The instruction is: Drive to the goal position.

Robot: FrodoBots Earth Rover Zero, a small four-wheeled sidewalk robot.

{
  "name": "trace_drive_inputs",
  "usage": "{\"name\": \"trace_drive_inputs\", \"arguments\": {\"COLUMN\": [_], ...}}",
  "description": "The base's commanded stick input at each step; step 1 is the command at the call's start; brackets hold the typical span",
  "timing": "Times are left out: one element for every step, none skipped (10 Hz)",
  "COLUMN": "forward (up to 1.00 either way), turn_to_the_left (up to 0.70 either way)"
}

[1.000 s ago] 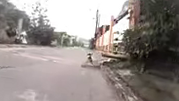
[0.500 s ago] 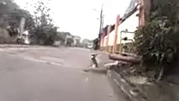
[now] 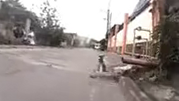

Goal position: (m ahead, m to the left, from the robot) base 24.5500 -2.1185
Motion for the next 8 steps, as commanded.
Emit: {"name": "trace_drive_inputs", "arguments": {"forward": [1.0,1.0,1.0,1.0,1.0,1.0,1.0,1.0], "turn_to_the_left": [0.08,0.07,0.06,0.06,0.05,0.05,0.02,-0.03]}}
